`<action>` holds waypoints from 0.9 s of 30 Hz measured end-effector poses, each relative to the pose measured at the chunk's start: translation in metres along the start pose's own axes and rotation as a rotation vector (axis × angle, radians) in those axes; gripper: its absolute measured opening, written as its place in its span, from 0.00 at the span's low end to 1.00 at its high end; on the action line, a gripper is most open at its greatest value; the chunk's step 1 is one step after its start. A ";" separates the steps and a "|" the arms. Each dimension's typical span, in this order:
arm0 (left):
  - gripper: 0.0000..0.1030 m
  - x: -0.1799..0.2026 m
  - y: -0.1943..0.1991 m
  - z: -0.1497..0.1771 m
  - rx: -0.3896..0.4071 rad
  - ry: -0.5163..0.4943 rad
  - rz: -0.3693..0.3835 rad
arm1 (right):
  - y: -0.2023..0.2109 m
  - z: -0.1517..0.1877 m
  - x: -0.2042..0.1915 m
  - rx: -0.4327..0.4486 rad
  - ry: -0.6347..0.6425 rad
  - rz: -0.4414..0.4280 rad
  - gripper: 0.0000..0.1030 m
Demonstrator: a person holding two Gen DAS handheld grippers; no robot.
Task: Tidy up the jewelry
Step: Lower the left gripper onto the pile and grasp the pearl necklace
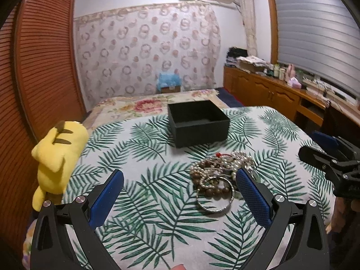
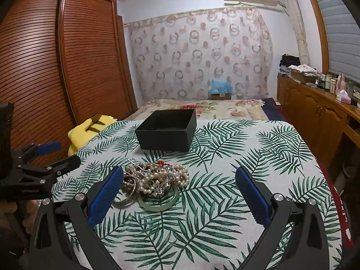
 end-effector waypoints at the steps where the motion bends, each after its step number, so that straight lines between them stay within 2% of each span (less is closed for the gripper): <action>1: 0.94 0.003 -0.002 0.000 -0.005 -0.006 0.005 | -0.002 0.002 0.000 -0.006 0.003 -0.009 0.94; 6: 0.94 0.018 -0.013 0.002 -0.033 -0.040 0.066 | -0.006 0.011 0.004 -0.026 0.003 -0.029 0.83; 9: 0.93 0.030 -0.021 0.003 -0.054 -0.068 0.106 | -0.009 0.015 0.011 -0.036 -0.004 -0.031 0.81; 15: 0.69 0.059 -0.043 0.006 -0.119 -0.128 0.185 | -0.011 0.020 0.017 -0.053 0.003 -0.035 0.73; 17: 0.55 0.068 -0.053 0.009 -0.159 -0.127 0.227 | -0.013 0.022 0.020 -0.062 0.001 -0.036 0.73; 19: 0.46 0.072 -0.060 0.010 -0.177 -0.132 0.237 | -0.014 0.024 0.022 -0.066 -0.002 -0.037 0.72; 25: 0.30 0.086 -0.084 0.014 -0.232 -0.175 0.248 | -0.016 0.027 0.024 -0.068 -0.006 -0.044 0.72; 27: 0.29 0.088 -0.090 0.015 -0.243 -0.186 0.243 | -0.016 0.027 0.024 -0.067 -0.007 -0.047 0.73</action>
Point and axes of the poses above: each gripper's, at about its wrist camera, not at the fingertips, and y roughly against the way its jaws point, x to its right, z to its underside, the point moved 8 cm from there along -y, roughly the way its jaws point, and after that the axes turned 6 degrees about y, right-handed, at the moved point
